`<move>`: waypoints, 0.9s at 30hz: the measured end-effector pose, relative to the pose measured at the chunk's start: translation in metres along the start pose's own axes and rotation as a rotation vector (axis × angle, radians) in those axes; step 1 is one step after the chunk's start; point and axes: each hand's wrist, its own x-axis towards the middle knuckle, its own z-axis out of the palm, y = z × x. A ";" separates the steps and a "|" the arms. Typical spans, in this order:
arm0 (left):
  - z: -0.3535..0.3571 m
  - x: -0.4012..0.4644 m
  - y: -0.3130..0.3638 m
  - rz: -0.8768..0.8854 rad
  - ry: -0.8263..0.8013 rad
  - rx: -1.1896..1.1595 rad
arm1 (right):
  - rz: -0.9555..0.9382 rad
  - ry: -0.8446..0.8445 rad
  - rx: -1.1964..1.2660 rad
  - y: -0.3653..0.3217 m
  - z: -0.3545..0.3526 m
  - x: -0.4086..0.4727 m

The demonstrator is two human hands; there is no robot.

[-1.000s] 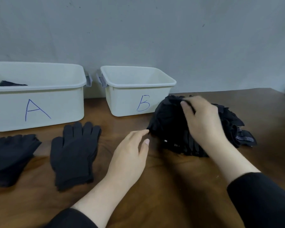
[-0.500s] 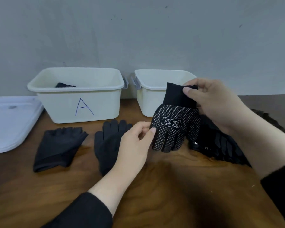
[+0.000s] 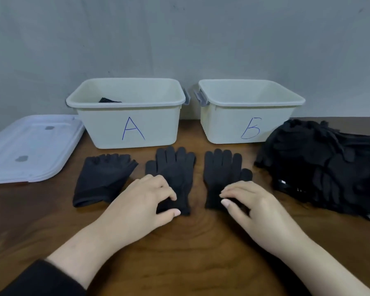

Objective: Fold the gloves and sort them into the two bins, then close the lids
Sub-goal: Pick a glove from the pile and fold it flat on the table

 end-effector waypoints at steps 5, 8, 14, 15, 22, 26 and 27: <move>0.001 0.000 0.000 0.042 -0.002 -0.003 | -0.041 -0.009 -0.074 0.004 0.017 0.001; 0.001 -0.001 -0.001 0.032 0.000 -0.010 | -0.053 0.017 -0.046 0.003 0.019 0.000; 0.004 0.001 0.005 -0.024 0.037 -0.029 | -0.029 0.025 -0.044 0.000 0.019 -0.001; 0.003 0.002 0.005 -0.039 0.036 -0.051 | -0.026 0.020 -0.044 0.000 0.019 -0.001; 0.002 0.001 0.004 -0.118 0.009 -0.180 | -0.015 0.009 -0.039 0.000 0.019 0.000; -0.002 0.001 0.006 -0.132 -0.040 -0.140 | -0.005 -0.003 -0.051 0.000 0.021 0.000; -0.003 0.002 0.008 -0.133 -0.045 -0.126 | -0.004 -0.006 -0.053 0.001 0.021 -0.001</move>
